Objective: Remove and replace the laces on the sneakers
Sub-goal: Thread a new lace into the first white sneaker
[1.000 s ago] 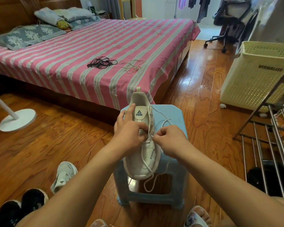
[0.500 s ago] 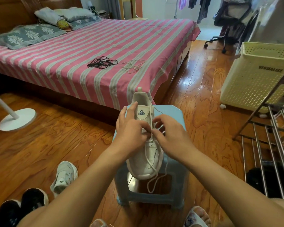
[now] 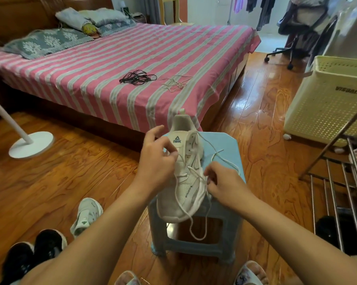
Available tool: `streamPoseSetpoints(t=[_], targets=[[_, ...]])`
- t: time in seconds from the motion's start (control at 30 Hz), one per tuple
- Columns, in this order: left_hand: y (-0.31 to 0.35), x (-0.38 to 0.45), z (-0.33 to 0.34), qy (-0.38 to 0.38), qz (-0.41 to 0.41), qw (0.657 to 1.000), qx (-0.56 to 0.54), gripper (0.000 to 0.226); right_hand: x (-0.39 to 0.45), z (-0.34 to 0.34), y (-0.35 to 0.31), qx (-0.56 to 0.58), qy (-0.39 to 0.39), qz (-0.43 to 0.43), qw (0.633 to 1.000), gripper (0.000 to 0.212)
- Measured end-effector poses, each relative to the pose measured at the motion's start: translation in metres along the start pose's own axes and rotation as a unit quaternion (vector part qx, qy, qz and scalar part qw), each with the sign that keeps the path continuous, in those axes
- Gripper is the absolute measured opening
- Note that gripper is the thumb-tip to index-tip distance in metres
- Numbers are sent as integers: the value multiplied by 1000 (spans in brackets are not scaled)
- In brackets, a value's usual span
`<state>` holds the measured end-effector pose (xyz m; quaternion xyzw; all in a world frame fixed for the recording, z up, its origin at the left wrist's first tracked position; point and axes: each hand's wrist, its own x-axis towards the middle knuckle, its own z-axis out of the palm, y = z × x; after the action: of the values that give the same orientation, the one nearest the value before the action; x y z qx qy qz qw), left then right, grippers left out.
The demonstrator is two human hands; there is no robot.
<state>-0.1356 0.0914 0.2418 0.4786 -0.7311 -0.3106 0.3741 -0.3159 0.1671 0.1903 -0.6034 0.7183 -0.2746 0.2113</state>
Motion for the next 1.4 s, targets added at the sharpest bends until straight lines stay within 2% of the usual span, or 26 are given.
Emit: streamPoseSetpoints(t=[0.07,0.13,0.17,0.23,0.3,0.33,0.4,0.47,0.53,0.6,0.67,0.73,0.8,0.83,0.87,0.9,0.93,0.97,1.0,1.07,1.13,1.2,1.3,1.4], targets=[[-1,2,-8,25,-36,999,-29,11,2,-2,0,124,-13,77,989,20],[-2,2,-10,10,-63,997,-52,10,5,-6,-3,207,24,83,975,22],[-3,2,-8,-5,-69,996,-53,11,7,-9,-4,177,39,46,982,26],[-3,1,0,-26,-68,997,-35,14,7,-11,-4,30,46,-59,997,46],[-1,3,8,-41,-61,997,-27,17,11,-13,-2,-119,63,-153,979,60],[0,4,11,-45,-52,997,-26,18,14,-13,-1,-131,53,-172,975,63],[0,4,17,-35,-33,999,-9,22,15,-11,-2,-50,-6,-142,989,63],[0,4,18,-13,-42,999,-6,22,13,-5,-2,-29,-37,-122,991,71],[-1,8,11,15,-87,992,-92,20,9,1,3,-65,-33,-131,989,76],[-2,16,-6,37,-175,953,-244,13,8,4,5,-94,-23,-133,986,76],[-4,28,-35,93,-229,898,-364,11,9,5,4,-110,-8,-125,986,74],[-11,41,-72,211,-220,859,-411,14,8,6,0,-119,1,-120,986,77],[-30,47,-104,331,-214,826,-405,18,8,6,-2,-116,6,-120,986,81],[-44,47,-114,360,-228,834,-352,20,9,6,-3,-112,5,-117,987,80],[-57,45,-118,353,-255,869,-234,23,9,5,-4,-105,3,-113,988,78],[-69,42,-115,299,-282,910,-59,32,9,5,-4,-98,3,-110,989,77],[-76,37,-107,218,-275,930,106,46,10,5,-3,-91,5,-109,990,76],[-75,33,-95,151,-221,941,206,57,11,5,-3,-86,5,-107,990,76],[-68,29,-81,89,-144,958,233,56,11,4,-3,-81,4,-108,991,77],[-42,17,-50,-15,-7,987,159,33,12,4,-3,-74,4,-108,991,77],[-22,2,-24,-96,47,984,146,21,13,6,-2,-73,9,-111,991,76],[-17,-7,-11,-116,62,970,203,22,12,6,-1,-72,13,-112,991,75],[-20,-4,-15,-126,44,977,168,17,11,5,-2,-70,10,-107,992,75],[-18,3,-19,-148,64,971,175,15,12,5,-1,-68,5,-107,992,75]])
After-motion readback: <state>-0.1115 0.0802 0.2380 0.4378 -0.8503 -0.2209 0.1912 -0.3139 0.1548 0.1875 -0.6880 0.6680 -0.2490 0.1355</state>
